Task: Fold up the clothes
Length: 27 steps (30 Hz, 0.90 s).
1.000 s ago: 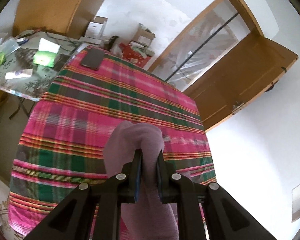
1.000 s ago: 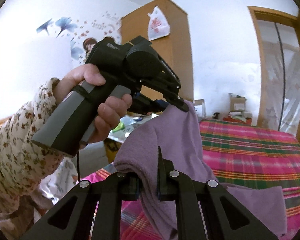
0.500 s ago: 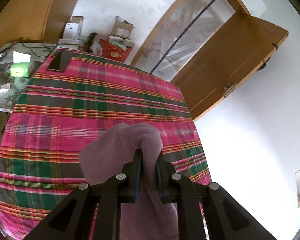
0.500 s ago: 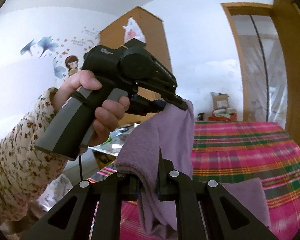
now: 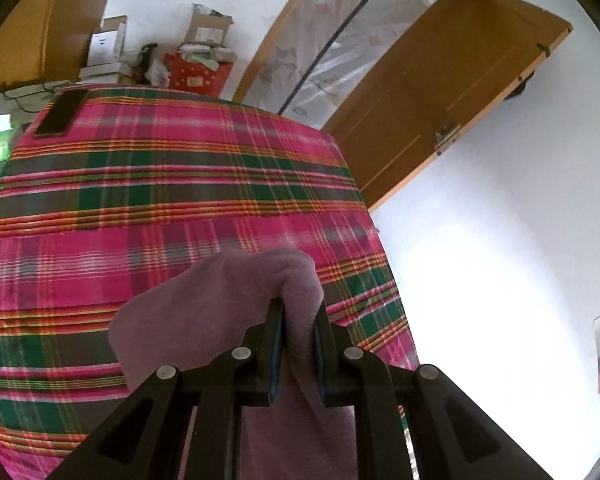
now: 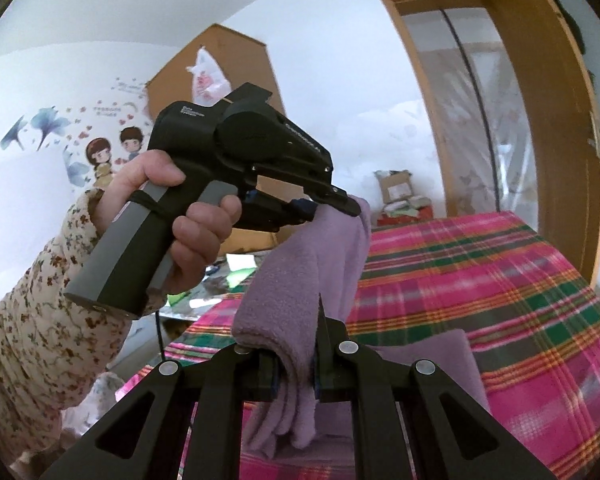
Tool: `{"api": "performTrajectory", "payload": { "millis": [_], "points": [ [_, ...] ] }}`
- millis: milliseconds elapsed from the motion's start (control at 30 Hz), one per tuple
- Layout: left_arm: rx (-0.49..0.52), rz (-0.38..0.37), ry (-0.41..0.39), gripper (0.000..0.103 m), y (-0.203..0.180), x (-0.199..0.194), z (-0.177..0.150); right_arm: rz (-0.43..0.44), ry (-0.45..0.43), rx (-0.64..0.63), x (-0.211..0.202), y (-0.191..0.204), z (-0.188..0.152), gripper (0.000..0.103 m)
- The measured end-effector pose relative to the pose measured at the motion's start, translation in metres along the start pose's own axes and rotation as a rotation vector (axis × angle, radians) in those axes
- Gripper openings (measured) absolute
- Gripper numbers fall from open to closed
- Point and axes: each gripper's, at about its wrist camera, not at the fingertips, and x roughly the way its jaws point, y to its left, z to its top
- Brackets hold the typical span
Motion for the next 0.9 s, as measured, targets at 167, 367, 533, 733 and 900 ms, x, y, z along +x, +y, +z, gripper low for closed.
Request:
{"api": "performTrajectory", "payload": {
  "millis": [167,367,533,733,900],
  "points": [
    [0.024,0.011,0.047,0.014,-0.016,0.027,0.004,-0.03,0.01,0.043,-0.006,-0.022,-0.005,0.011],
    [0.031,0.031,0.108,0.014,-0.028,0.061,0.006,-0.066,0.033,0.106,-0.009,-0.051,-0.012,0.011],
    [0.022,0.042,0.152,0.015,-0.028,0.091,0.008,-0.068,0.062,0.171,-0.008,-0.076,-0.02,0.011],
    [0.009,0.05,0.191,0.016,-0.026,0.122,0.008,-0.102,0.089,0.221,-0.006,-0.104,-0.03,0.011],
    [-0.001,0.056,0.224,0.017,-0.024,0.148,0.009,-0.131,0.1,0.24,-0.004,-0.122,-0.037,0.012]
  ]
}}
